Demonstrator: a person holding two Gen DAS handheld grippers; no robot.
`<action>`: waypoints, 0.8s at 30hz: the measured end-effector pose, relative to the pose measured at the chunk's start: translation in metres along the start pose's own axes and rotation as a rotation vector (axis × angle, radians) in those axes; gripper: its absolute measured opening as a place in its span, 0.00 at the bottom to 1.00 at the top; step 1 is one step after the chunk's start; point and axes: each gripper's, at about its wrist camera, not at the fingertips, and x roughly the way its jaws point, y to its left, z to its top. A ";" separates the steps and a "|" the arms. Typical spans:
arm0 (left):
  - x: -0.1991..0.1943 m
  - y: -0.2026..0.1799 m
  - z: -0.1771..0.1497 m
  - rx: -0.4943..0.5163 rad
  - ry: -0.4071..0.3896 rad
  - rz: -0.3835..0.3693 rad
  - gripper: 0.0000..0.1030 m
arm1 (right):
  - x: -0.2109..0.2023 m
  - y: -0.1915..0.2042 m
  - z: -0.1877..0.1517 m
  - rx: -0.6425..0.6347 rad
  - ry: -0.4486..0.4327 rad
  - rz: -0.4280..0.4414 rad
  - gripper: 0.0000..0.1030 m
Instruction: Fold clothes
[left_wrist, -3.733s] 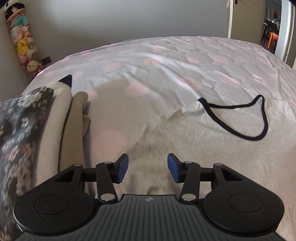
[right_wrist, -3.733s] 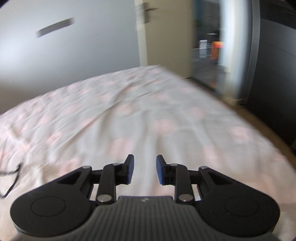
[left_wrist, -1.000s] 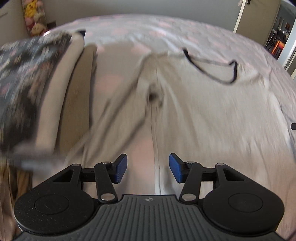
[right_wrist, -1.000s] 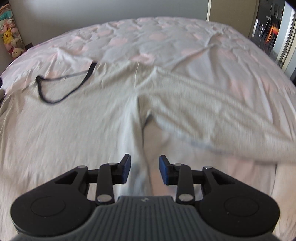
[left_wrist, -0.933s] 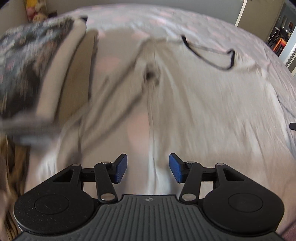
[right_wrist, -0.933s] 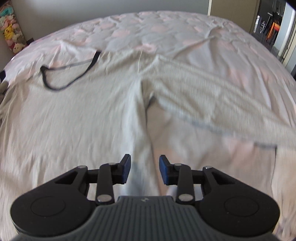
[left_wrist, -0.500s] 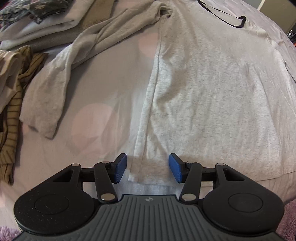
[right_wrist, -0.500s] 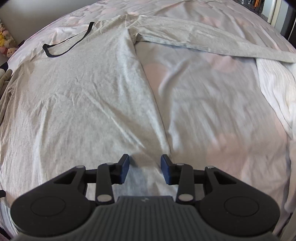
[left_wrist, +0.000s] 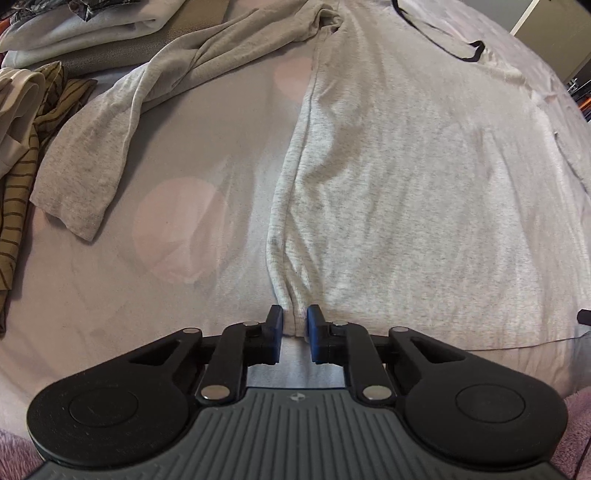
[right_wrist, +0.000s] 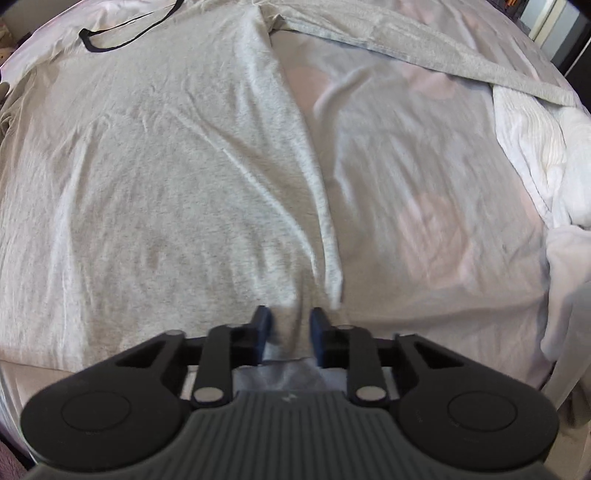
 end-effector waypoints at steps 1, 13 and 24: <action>-0.003 0.002 -0.001 -0.006 -0.010 -0.015 0.10 | -0.003 0.000 -0.001 0.000 -0.007 0.001 0.11; 0.000 -0.003 0.006 0.039 0.058 -0.007 0.09 | -0.014 -0.010 -0.007 0.026 0.010 0.012 0.09; -0.002 0.009 0.007 -0.011 0.068 -0.031 0.23 | -0.007 -0.005 -0.006 0.014 0.035 -0.013 0.25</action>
